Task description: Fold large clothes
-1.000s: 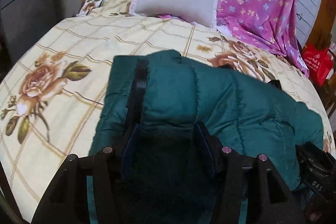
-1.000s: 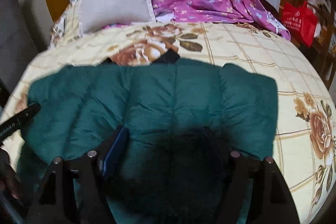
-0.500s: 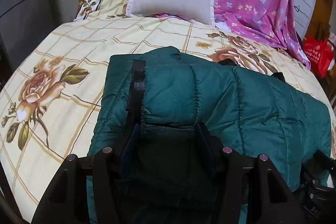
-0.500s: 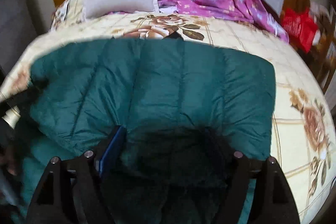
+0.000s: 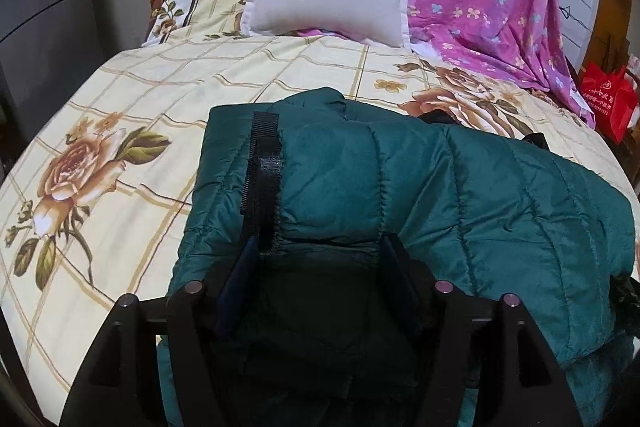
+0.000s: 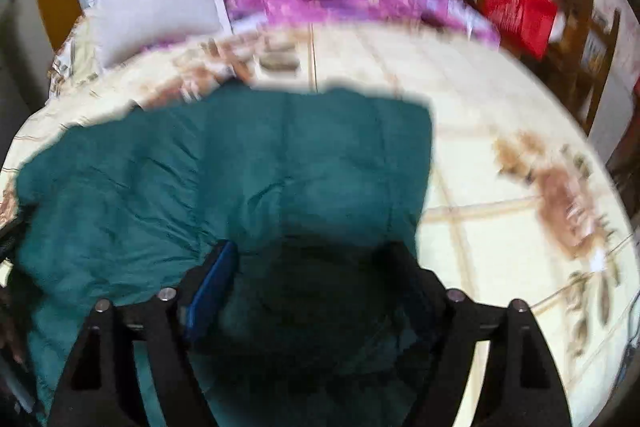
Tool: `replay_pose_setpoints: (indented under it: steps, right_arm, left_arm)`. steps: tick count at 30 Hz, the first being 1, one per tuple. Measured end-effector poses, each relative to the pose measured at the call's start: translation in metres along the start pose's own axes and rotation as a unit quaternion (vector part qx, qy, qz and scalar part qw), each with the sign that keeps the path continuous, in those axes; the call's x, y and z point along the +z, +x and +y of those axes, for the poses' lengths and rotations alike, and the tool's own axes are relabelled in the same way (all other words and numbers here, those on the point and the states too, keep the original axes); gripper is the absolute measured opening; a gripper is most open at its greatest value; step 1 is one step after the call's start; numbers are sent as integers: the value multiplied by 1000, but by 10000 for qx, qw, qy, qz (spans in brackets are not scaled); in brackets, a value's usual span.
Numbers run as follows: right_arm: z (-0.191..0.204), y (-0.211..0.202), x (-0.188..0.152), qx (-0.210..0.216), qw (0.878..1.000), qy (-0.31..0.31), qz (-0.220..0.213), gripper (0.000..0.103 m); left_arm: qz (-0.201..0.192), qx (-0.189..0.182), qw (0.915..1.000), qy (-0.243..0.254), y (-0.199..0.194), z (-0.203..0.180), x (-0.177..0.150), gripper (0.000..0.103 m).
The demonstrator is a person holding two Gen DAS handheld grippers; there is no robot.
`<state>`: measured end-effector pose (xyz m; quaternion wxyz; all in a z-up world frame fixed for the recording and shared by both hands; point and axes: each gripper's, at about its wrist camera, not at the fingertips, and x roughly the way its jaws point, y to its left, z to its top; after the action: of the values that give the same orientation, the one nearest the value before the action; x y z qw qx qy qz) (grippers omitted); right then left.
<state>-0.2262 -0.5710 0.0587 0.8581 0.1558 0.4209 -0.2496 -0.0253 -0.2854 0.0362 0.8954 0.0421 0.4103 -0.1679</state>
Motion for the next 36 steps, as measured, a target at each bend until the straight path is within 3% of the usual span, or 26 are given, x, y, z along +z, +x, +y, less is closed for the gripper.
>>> replay_pose_setpoints:
  steps: [4, 9, 12, 14, 16, 18, 23, 29, 36]
  right_arm:
    - [2, -18, 0, -41, 9999, -121, -6, 88]
    - [0, -69, -11, 76, 9986, -228, -464, 88]
    - [4, -64, -15, 199, 9989, -269, -316, 88]
    - [10, -39, -21, -5, 9995, -314, 39, 88]
    - [16, -25, -26, -150, 9991, -386, 47, 89]
    - [19, -32, -28, -222, 9986, -467, -64, 88]
    - [15, -81, -40, 185, 9992, -342, -59, 88]
    - [9, -129, -80, 545, 9983, -200, 72, 88]
    - [0, -156, -131, 451, 9989, -116, 51, 88]
  left_arm:
    - [74, -69, 9999, -66, -5, 4, 2, 45]
    - [-30, -267, 9989, -374, -34, 19, 0, 45]
    - [5, -253, 9993, -262, -40, 17, -10, 45]
    - [33, -137, 9998, -123, -40, 14, -16, 45]
    - [14, -76, 10000, -63, -43, 14, -21, 45]
    - [-80, -6, 10000, 9, -55, 15, -24, 45]
    - [-317, 52, 9992, 242, -90, 18, -33, 45]
    - [-425, -8, 9978, 514, -133, 25, -61, 45]
    - [-304, -27, 9978, 586, -163, 38, -102, 45]
